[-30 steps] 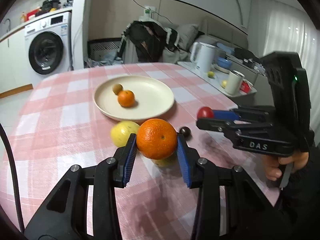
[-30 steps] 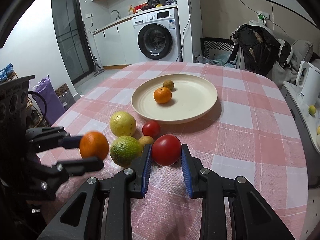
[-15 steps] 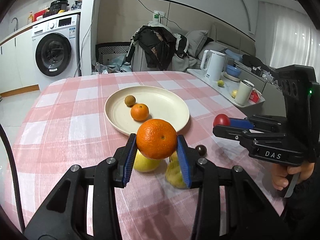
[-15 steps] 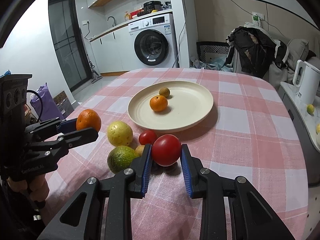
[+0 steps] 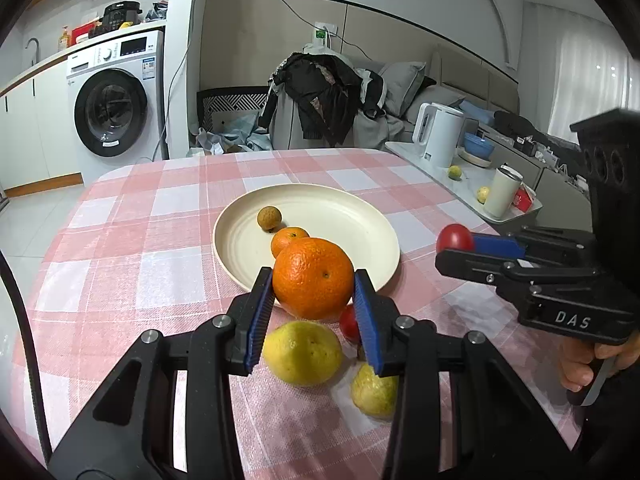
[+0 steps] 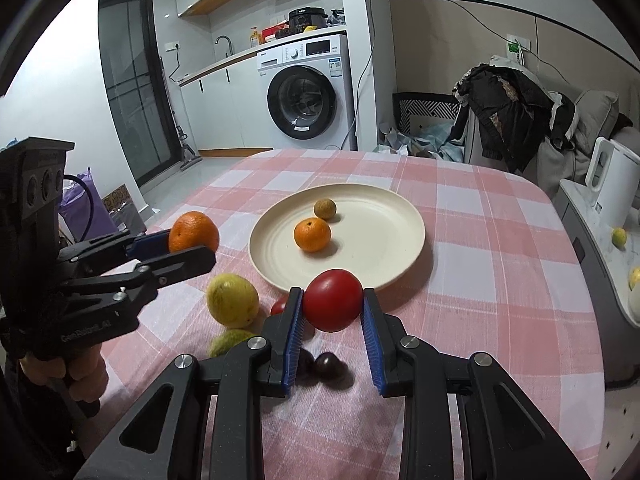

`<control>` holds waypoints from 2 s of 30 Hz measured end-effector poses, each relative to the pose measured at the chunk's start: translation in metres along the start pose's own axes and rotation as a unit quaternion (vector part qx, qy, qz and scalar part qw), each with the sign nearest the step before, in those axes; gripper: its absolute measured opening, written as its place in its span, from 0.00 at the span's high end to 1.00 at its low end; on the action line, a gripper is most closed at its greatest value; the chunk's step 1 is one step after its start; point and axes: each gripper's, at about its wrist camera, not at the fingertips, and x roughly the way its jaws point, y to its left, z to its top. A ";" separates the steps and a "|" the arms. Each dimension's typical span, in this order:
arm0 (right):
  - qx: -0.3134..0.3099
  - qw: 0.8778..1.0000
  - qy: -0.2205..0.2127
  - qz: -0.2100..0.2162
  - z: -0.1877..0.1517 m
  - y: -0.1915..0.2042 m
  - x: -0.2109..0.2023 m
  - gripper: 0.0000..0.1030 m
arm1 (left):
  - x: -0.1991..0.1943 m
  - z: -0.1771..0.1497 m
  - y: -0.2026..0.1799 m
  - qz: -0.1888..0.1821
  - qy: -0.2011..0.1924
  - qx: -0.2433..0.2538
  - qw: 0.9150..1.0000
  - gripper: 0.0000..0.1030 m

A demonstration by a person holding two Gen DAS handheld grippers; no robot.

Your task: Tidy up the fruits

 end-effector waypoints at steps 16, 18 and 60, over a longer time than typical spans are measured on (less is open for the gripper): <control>0.016 1.000 0.014 0.007 0.017 -0.008 0.030 0.72 | 0.054 0.004 0.006 0.006 0.038 -0.003 0.999 0.65; 0.017 1.000 0.018 0.006 0.017 -0.010 0.035 0.72 | 0.059 0.005 0.006 0.006 0.040 -0.002 0.999 0.65; 0.033 0.999 0.017 -0.016 0.021 -0.034 0.040 0.23 | 0.003 0.010 0.019 0.039 -0.009 -0.014 0.999 0.01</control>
